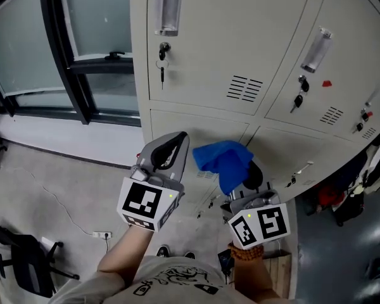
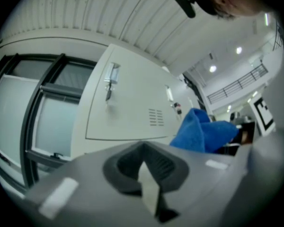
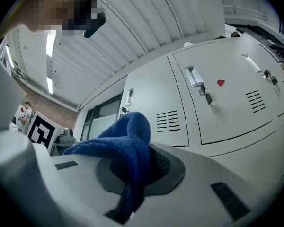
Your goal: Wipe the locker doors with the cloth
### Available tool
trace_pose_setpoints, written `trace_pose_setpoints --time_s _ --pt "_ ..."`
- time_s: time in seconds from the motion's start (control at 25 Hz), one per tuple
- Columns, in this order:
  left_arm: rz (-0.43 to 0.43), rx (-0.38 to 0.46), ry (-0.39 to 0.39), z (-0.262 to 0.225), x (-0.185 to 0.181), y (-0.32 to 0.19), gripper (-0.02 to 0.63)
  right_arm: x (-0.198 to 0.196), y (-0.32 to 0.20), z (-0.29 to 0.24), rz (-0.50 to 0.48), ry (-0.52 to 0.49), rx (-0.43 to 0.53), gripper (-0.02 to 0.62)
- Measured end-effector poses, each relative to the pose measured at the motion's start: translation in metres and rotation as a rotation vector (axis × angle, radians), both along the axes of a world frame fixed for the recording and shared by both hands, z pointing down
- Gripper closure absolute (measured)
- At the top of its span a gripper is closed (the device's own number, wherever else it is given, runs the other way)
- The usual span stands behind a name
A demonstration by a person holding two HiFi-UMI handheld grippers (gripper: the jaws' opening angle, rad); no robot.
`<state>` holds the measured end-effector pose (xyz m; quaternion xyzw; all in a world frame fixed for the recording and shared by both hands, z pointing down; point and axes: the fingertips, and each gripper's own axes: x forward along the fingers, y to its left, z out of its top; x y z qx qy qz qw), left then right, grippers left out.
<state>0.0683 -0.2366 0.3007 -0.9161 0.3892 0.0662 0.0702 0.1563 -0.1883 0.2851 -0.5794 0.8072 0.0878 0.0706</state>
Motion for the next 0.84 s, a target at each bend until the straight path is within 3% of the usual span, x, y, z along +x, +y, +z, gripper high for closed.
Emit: trace_pose_setpoints --time_s 0.84 --pt "0.005 -0.002 -0.007 -0.0034 0.0014 -0.0032 0.604 -0.0011 -0.0014 -0.0018 -0.006 -0.008 -0.004 0.568"
